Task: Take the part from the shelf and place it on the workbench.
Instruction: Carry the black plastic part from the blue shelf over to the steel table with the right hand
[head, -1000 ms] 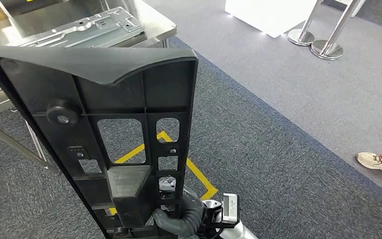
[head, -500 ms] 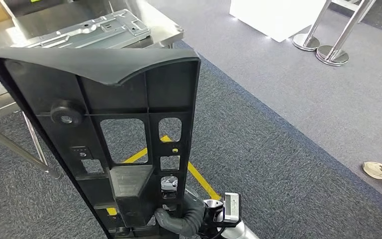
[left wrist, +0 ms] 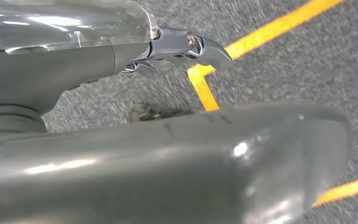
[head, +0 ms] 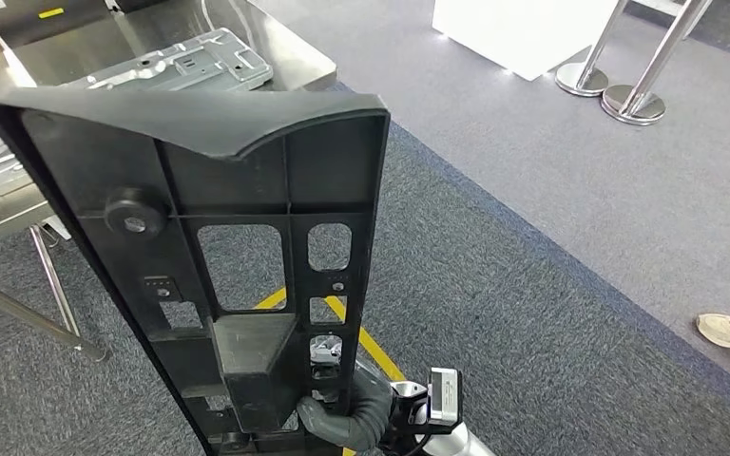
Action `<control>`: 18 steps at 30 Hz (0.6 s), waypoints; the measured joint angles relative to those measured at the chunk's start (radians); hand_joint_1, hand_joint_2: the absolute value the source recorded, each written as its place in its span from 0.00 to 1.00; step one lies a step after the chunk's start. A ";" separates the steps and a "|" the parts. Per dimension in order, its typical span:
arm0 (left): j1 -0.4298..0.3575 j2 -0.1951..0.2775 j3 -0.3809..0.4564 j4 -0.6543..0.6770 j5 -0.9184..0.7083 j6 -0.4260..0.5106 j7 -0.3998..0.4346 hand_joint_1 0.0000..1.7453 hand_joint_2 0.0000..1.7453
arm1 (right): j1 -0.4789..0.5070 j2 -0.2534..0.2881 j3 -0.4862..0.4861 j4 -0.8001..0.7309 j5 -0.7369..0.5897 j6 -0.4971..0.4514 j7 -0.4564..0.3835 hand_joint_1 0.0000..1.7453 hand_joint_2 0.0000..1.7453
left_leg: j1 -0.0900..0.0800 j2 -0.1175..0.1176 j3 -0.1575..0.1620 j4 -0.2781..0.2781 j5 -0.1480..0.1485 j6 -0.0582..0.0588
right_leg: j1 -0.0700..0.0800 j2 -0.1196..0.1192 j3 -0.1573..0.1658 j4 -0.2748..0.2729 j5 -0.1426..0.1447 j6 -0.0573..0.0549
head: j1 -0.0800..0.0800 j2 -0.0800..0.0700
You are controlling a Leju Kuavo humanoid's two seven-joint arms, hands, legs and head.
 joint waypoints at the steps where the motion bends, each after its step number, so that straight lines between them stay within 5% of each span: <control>1: 0.000 0.000 0.000 0.000 0.000 0.000 0.000 0.00 0.00 | 0.000 0.000 0.000 0.000 0.000 0.000 0.000 1.00 1.00 | -0.003 0.001 0.008 -0.028 0.014 0.006 | 0.001 0.000 0.003 0.000 -0.005 0.006 | 0.000 0.000; 6: 0.000 0.000 0.000 0.000 0.000 0.000 0.000 0.00 0.00 | 0.000 0.000 0.000 0.000 0.001 -0.001 -0.001 1.00 1.00 | 0.001 -0.002 0.038 -0.047 0.016 0.037 | 0.000 0.000 -0.012 0.069 -0.036 0.035 | 0.000 0.000; 9: -0.001 0.000 -0.001 0.000 0.000 0.000 0.000 0.00 0.00 | 0.003 0.000 0.000 0.000 0.001 0.000 -0.002 1.00 1.00 | 0.000 -0.002 0.050 -0.049 0.004 0.045 | -0.005 0.000 -0.120 0.240 -0.109 0.045 | 0.000 0.000; 11: 0.000 0.000 -0.001 0.000 0.000 0.000 0.000 0.00 0.00 | 0.006 -0.001 0.000 0.000 0.002 0.000 -0.002 1.00 1.00 | 0.000 -0.003 0.062 -0.048 -0.007 0.044 | -0.007 -0.001 -0.167 0.282 -0.104 0.050 | 0.000 0.000; 14: 0.000 0.000 -0.003 0.000 0.000 -0.001 0.000 0.00 0.00 | 0.007 -0.001 0.000 0.000 0.002 0.000 -0.002 1.00 1.00 | 0.000 -0.005 0.094 -0.048 -0.031 0.037 | -0.004 -0.001 -0.121 0.116 0.019 0.038 | 0.000 0.000; 16: -0.001 0.000 -0.005 0.000 0.000 -0.001 0.000 0.00 0.00 | 0.008 -0.001 -0.001 -0.001 0.002 0.000 -0.002 1.00 1.00 | -0.002 -0.005 0.106 -0.050 -0.045 0.026 | 0.003 -0.001 -0.092 0.030 0.050 0.025 | 0.000 0.000; 18: -0.002 -0.001 -0.007 0.000 0.000 -0.001 0.000 0.00 0.00 | 0.009 0.000 -0.002 -0.002 0.003 0.000 -0.002 1.00 1.00 | -0.003 -0.004 0.112 -0.048 -0.049 0.014 | 0.006 0.000 -0.085 0.014 0.044 0.012 | 0.000 0.000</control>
